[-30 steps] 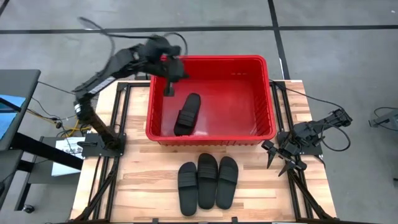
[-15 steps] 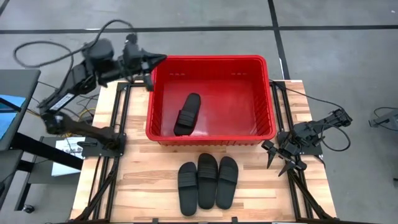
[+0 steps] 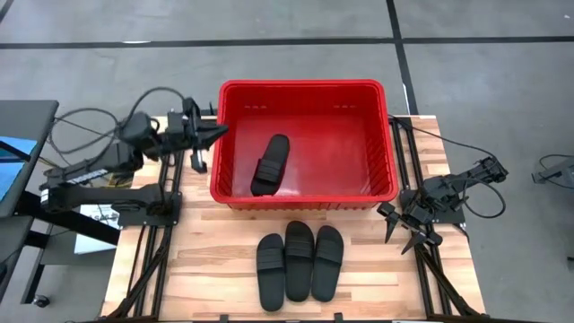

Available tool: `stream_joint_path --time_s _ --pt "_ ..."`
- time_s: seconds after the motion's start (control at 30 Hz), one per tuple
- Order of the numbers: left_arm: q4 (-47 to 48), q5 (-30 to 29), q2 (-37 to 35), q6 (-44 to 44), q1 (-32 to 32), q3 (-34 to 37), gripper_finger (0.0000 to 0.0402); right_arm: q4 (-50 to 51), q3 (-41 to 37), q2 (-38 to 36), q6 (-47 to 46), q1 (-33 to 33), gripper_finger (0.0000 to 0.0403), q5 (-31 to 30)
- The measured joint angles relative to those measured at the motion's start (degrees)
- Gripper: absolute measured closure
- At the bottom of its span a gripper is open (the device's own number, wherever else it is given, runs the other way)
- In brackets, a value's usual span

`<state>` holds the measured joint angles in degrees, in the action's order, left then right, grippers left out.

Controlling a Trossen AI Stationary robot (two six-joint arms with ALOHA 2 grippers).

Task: Pick and place slides into bin
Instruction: Put the black slide into the red bin

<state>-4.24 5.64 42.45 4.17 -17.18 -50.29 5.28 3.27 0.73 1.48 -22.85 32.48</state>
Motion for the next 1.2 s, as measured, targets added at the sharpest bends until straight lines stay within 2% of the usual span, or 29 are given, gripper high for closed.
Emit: stream_joint_path --time_s 0.2,0.53,0.63,0.8,1.2 --pt "-6.75 -4.66 -3.47 -2.22 6.55 8.17 0.0401 -0.01 0.0 0.0 0.07 0.15 0.0163 -0.04" --pt "-15.03 -12.38 -3.65 1.19 16.69 12.19 0.0401 0.02 0.0 0.02 2.45 0.11 0.0163 -1.08" --pt "-15.33 -13.22 -3.63 2.35 17.68 12.18 0.0401 0.06 -0.01 0.02 2.66 0.11 0.0163 -1.08" --pt "-14.74 -12.49 -3.53 2.17 18.77 12.17 0.0401 0.07 0.0 0.02 9.22 0.11 0.0163 -1.06" --pt "-16.71 -12.66 -3.04 2.72 19.84 12.16 0.0401 -2.61 -0.24 0.04 12.02 -0.07 0.0163 -1.1"
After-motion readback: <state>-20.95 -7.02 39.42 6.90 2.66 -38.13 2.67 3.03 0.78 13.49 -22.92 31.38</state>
